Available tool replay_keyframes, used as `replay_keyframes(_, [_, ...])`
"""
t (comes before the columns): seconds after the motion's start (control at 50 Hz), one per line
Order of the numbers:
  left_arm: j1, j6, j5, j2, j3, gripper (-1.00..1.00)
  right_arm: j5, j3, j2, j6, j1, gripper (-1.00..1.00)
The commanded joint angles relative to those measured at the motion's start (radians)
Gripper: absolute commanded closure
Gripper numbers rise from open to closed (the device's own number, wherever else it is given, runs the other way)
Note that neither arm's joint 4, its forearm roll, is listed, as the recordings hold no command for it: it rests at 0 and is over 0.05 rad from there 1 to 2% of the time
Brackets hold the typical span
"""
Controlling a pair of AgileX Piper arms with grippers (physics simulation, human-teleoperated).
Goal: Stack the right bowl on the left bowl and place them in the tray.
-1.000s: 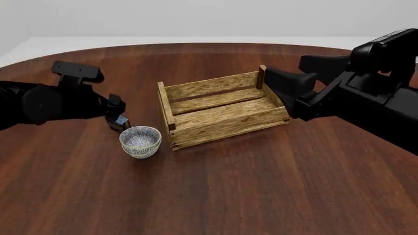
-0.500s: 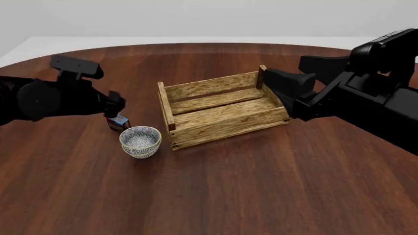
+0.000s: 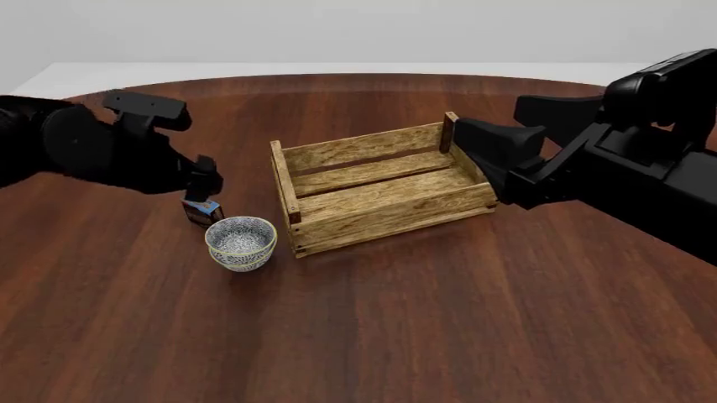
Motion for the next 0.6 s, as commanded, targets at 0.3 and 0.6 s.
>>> replay_keyframes(0.3, [0.006, -0.046, 0.193, 0.218, -0.162, -1.0, 0.009, -0.001, -0.011, 0.0, -0.002, -1.0])
replay_keyframes(0.6, [-0.01, -0.085, 0.165, 0.301, -0.196, -1.0, 0.003, 0.0, 0.0, -0.001, 0.0, -1.0])
